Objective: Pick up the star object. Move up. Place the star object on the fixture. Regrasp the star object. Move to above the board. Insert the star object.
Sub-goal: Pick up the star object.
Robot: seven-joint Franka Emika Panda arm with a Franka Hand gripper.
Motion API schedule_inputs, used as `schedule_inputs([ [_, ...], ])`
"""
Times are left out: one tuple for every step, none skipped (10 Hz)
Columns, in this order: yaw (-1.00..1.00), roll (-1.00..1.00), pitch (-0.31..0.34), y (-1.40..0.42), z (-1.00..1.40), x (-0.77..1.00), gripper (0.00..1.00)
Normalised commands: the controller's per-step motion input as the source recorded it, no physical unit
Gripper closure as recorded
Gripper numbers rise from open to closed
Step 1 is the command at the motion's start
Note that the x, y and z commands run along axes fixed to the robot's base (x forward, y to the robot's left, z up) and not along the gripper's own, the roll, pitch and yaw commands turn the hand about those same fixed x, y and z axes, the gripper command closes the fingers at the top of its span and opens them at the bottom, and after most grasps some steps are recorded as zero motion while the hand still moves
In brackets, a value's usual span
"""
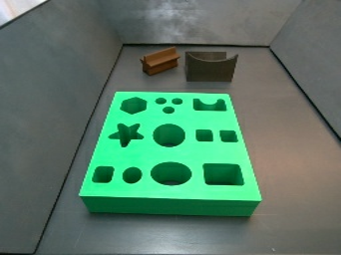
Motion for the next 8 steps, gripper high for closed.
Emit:
schedule_inputs([
  [0.0, 0.02, 0.0, 0.0, 0.0, 0.0, 0.0],
  [0.0, 0.03, 0.0, 0.0, -0.12, 0.0, 0.0],
  [-0.43, 0.0, -0.11, 0.0, -0.51, -0.33, 0.0],
  [-0.74, 0.0, -0.153, 0.0, -0.79, -0.31, 0.0],
  [-0.9, 0.0, -0.127, 0.01, -0.86, -0.18, 0.0],
  [-0.98, 0.0, -0.104, 0.0, -0.9, -0.08, 0.0],
  [-1.0, 0.0, -0.081, 0.0, -0.88, 0.0, 0.0],
  [-1.0, 0.0, -0.093, 0.0, -0.88, -0.01, 0.0],
])
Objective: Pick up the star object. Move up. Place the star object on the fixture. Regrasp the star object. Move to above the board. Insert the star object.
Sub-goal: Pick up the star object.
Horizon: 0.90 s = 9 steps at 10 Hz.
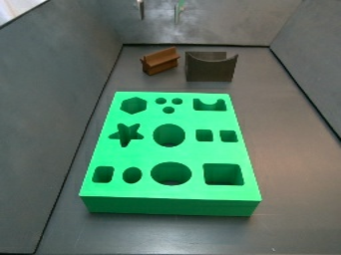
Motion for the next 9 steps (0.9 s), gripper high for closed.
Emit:
schedule_inputs([
  [-1.0, 0.0, -0.133, -0.03, -0.75, -0.01, 0.0],
  [-0.99, 0.0, -0.164, -0.03, -0.77, 0.0, 0.0],
  [-0.95, 0.0, -0.17, -0.1, -0.8, 0.0, 0.0],
  [-0.87, 0.0, -0.177, -0.2, -0.7, 0.0, 0.0],
  [-0.79, 0.0, -0.166, -0.25, -0.75, 0.0, 0.0],
  [-0.63, 0.0, -0.191, -0.14, -0.74, 0.08, 0.0],
  [-0.39, 0.0, -0.201, 0.0, -0.73, 0.16, 0.0],
  [-0.39, 0.0, -0.171, 0.0, -0.78, 0.06, 0.0],
  [-0.33, 0.0, -0.201, 0.01, -0.73, 0.0, 0.0],
])
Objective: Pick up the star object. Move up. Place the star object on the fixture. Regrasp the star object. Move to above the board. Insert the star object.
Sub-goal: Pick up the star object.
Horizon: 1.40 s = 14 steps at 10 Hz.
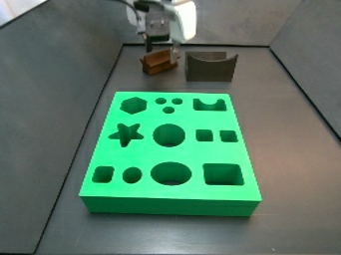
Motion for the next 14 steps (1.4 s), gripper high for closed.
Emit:
schedule_inputs([
  [-0.23, 0.01, -0.236, 0.05, -0.69, -0.12, 0.0],
  [-0.21, 0.02, -0.256, 0.03, -0.67, -0.15, 0.0],
  [-0.12, 0.05, -0.297, 0.03, -0.61, -0.22, 0.0],
  [-0.04, 0.1, -0.287, 0.0, -0.64, -0.2, 0.0],
  [-0.1, 0.0, -0.147, 0.05, -0.08, -0.13, 0.0],
  [0.0, 0.0, 0.0, 0.0, 0.0, 0.0, 0.0],
  [0.0, 0.0, 0.0, 0.0, 0.0, 0.0, 1.0],
  [0.0, 0.0, 0.0, 0.0, 0.0, 0.0, 1.0],
  [0.0, 0.0, 0.0, 0.0, 0.0, 0.0, 1.0],
  [0.0, 0.0, 0.0, 0.0, 0.0, 0.0, 1.0],
  [0.0, 0.0, 0.0, 0.0, 0.0, 0.0, 1.0],
  [0.0, 0.0, 0.0, 0.0, 0.0, 0.0, 1.0],
  [0.0, 0.0, 0.0, 0.0, 0.0, 0.0, 1.0],
  [0.0, 0.0, 0.0, 0.0, 0.0, 0.0, 1.0],
])
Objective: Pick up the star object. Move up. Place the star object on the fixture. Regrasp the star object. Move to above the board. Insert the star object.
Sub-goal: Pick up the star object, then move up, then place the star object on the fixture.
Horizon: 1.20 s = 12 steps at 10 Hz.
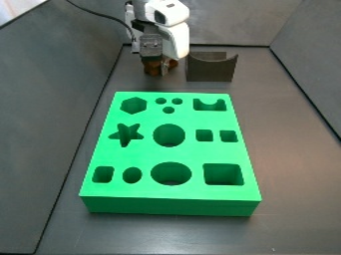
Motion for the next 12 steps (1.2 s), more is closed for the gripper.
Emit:
schedule_inputs([
  [0.0, 0.0, 0.0, 0.0, 0.0, 0.0, 1.0],
  [0.0, 0.0, 0.0, 0.0, 0.0, 0.0, 1.0],
  [0.0, 0.0, 0.0, 0.0, 0.0, 0.0, 1.0],
  [0.0, 0.0, 0.0, 0.0, 0.83, 0.0, 1.0],
  [0.04, 0.01, 0.03, 0.07, 0.78, -0.07, 1.0],
  [0.04, 0.01, 0.029, 0.05, 0.73, -0.07, 1.0],
  [0.01, 0.01, 0.026, 0.02, 0.58, -0.05, 1.0],
  [0.0, 0.02, 0.038, 0.02, 0.4, -0.03, 1.0],
  [-0.01, 0.02, 0.047, 0.02, 0.26, -0.02, 1.0],
  [0.0, 0.0, 0.0, 0.0, 1.0, 0.0, 1.0],
  [0.0, 0.01, 0.001, 0.0, 1.0, 0.0, 1.0],
  [-0.01, 0.01, 0.021, 0.0, 1.0, -0.01, 1.0],
])
